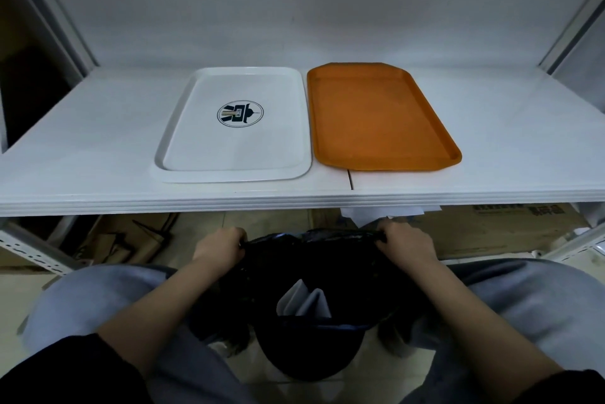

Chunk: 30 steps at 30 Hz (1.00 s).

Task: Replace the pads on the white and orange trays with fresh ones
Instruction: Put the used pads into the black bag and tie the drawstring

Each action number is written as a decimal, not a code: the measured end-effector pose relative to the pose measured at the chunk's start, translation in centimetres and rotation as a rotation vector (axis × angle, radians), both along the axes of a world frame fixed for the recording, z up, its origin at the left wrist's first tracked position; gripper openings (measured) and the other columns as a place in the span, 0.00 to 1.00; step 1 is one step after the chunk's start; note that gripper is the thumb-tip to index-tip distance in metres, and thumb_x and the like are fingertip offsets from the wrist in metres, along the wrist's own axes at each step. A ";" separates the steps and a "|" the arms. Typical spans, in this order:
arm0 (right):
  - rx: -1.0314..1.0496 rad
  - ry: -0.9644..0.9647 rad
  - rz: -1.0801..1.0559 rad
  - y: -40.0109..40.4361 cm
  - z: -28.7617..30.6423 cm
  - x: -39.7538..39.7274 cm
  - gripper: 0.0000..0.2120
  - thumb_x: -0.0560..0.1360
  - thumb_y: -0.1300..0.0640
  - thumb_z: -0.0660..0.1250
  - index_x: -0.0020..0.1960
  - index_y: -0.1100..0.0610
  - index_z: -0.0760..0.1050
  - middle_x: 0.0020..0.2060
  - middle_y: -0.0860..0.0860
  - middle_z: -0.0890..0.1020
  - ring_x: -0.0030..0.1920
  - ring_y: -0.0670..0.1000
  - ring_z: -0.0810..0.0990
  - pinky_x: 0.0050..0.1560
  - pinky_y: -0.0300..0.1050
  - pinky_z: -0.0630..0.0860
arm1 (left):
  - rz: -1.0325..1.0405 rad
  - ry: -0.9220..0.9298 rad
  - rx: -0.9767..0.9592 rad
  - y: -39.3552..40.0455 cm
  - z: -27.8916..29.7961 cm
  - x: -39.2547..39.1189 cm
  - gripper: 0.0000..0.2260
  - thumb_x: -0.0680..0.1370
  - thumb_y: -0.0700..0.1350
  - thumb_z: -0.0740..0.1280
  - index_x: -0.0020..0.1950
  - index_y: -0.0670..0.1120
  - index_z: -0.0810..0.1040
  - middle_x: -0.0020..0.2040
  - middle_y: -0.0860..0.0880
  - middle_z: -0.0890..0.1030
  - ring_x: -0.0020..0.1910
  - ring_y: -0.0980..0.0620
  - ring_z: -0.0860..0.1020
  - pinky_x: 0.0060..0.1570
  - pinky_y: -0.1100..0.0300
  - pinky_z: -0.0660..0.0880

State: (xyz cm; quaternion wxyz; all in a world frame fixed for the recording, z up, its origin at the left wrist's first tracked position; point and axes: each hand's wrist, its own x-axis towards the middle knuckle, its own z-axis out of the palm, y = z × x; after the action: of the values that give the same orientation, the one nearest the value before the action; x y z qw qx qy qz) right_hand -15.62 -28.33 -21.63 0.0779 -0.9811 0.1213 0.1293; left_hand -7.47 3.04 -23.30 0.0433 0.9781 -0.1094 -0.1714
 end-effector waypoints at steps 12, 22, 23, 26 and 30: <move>0.006 -0.046 0.362 10.5 -1.8 5.3 0.25 0.77 0.44 0.61 0.68 0.56 0.64 0.64 0.56 0.73 0.63 0.58 0.72 0.59 0.53 0.68 | -0.138 -0.106 0.004 -3.5 0.8 -0.7 0.12 0.79 0.52 0.59 0.59 0.51 0.75 0.58 0.46 0.79 0.58 0.44 0.77 0.50 0.56 0.73; 0.371 -0.235 0.304 9.5 -1.0 5.0 0.05 0.76 0.53 0.65 0.50 0.53 0.77 0.49 0.47 0.77 0.49 0.49 0.76 0.43 0.42 0.70 | -0.095 -0.050 -0.104 -3.1 1.0 -0.5 0.12 0.77 0.51 0.62 0.59 0.50 0.75 0.58 0.47 0.80 0.59 0.46 0.77 0.52 0.55 0.74; 0.458 -0.195 0.288 9.5 -0.9 5.0 0.05 0.75 0.54 0.67 0.49 0.54 0.77 0.48 0.47 0.77 0.48 0.48 0.76 0.43 0.40 0.69 | -0.100 -0.012 -0.163 -3.4 0.9 -0.4 0.14 0.77 0.51 0.63 0.61 0.51 0.74 0.59 0.48 0.80 0.59 0.47 0.77 0.54 0.55 0.75; 0.765 -0.061 0.221 9.6 -0.1 5.1 0.05 0.73 0.56 0.71 0.44 0.57 0.78 0.42 0.48 0.80 0.43 0.45 0.78 0.43 0.36 0.70 | -0.109 0.138 -0.388 -4.2 0.6 -0.5 0.21 0.74 0.50 0.68 0.65 0.49 0.72 0.60 0.49 0.79 0.60 0.49 0.77 0.58 0.57 0.74; 0.928 -0.034 0.175 9.8 1.9 4.6 0.07 0.73 0.54 0.71 0.41 0.58 0.78 0.38 0.47 0.80 0.38 0.41 0.76 0.41 0.32 0.69 | -0.119 0.232 -0.684 -5.0 1.1 -1.1 0.17 0.74 0.43 0.71 0.61 0.45 0.75 0.54 0.49 0.80 0.54 0.57 0.78 0.50 0.71 0.71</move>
State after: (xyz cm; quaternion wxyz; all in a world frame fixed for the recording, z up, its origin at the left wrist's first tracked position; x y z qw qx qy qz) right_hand -11.00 -18.52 -19.69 0.4990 -0.8511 -0.0338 0.1596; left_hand -8.59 -2.01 -22.16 0.3701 0.8730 -0.2117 -0.2368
